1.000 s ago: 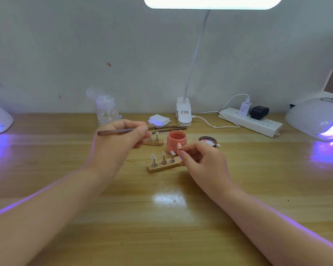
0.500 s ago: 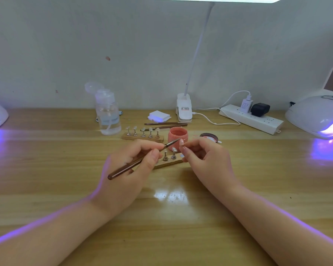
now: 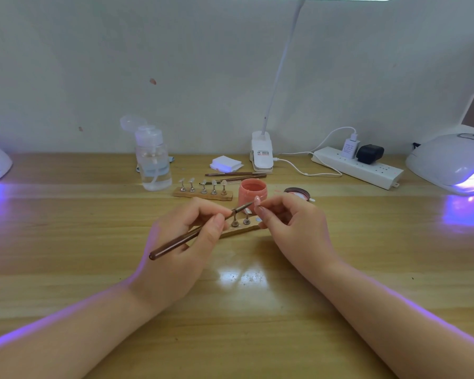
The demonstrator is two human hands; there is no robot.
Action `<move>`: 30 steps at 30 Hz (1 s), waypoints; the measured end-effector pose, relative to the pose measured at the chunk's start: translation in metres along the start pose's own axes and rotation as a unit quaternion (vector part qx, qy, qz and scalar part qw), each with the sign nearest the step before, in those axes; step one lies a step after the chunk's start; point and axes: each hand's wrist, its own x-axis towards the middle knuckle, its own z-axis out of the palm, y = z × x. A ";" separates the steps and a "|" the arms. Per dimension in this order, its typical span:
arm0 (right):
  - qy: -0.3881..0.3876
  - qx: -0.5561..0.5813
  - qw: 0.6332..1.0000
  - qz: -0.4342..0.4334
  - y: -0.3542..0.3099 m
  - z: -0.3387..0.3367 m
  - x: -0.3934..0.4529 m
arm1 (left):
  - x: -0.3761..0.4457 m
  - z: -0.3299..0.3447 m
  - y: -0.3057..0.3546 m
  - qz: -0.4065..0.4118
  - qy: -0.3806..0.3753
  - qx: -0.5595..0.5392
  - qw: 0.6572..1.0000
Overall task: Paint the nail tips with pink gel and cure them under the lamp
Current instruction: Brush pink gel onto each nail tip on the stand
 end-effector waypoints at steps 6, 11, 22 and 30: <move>-0.005 0.007 1.000 -0.003 0.001 0.000 0.000 | 0.001 0.001 -0.002 -0.010 -0.015 0.008 1.000; -0.005 0.024 1.000 0.005 0.001 0.000 0.001 | 0.000 -0.001 -0.001 0.008 -0.005 0.010 1.000; -0.012 0.045 0.999 0.022 0.002 0.000 0.002 | 0.001 -0.003 -0.001 0.015 -0.011 0.017 1.000; -0.012 0.055 0.998 0.023 0.002 -0.001 0.001 | 0.002 -0.004 -0.003 0.023 -0.015 0.030 0.999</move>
